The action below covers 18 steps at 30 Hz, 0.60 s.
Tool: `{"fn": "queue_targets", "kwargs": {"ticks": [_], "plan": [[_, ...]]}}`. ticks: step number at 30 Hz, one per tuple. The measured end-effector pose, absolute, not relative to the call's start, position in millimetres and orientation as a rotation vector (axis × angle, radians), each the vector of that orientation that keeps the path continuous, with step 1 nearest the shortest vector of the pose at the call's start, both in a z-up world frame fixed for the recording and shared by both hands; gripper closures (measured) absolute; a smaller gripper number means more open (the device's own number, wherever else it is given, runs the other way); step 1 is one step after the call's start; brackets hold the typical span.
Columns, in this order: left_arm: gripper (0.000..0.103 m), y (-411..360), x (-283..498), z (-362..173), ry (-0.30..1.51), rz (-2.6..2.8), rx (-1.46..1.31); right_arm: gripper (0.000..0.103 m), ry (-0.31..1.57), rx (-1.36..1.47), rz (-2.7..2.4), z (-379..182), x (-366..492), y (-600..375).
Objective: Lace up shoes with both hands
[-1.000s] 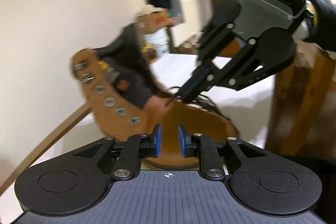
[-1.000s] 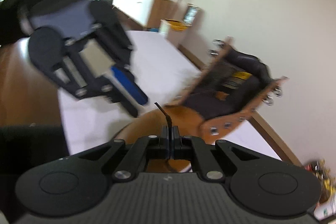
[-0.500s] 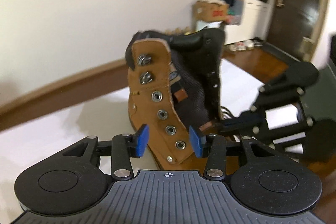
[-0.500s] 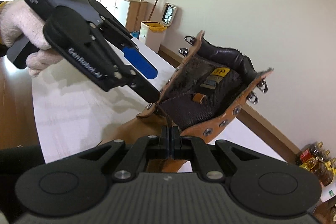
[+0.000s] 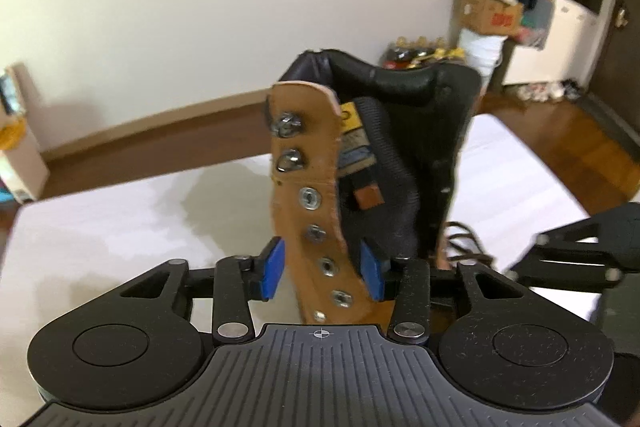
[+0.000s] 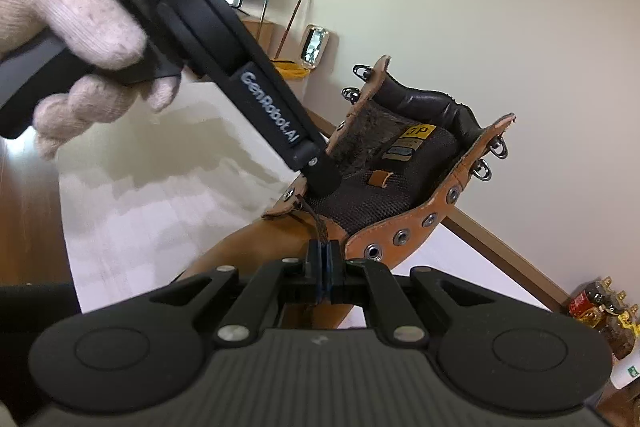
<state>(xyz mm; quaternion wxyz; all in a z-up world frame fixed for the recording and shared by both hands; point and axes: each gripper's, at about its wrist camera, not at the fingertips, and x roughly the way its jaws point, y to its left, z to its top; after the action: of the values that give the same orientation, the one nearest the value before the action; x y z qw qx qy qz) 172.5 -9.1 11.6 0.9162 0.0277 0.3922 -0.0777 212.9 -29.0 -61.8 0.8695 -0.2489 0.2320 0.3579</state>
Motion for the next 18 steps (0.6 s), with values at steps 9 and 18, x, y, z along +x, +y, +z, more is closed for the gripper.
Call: {"fn": "queue_targets", "kwargs": {"ticks": [9,18], "plan": [[0.092,23,185,22,0.892,-0.293,0.003,0.1,0.454,-0.566,0.721,-51,202,-20],[0.095,32,201,13,0.891,-0.372,-0.025,0.1,0.471,-0.703,0.69,-60,204,17]]}}
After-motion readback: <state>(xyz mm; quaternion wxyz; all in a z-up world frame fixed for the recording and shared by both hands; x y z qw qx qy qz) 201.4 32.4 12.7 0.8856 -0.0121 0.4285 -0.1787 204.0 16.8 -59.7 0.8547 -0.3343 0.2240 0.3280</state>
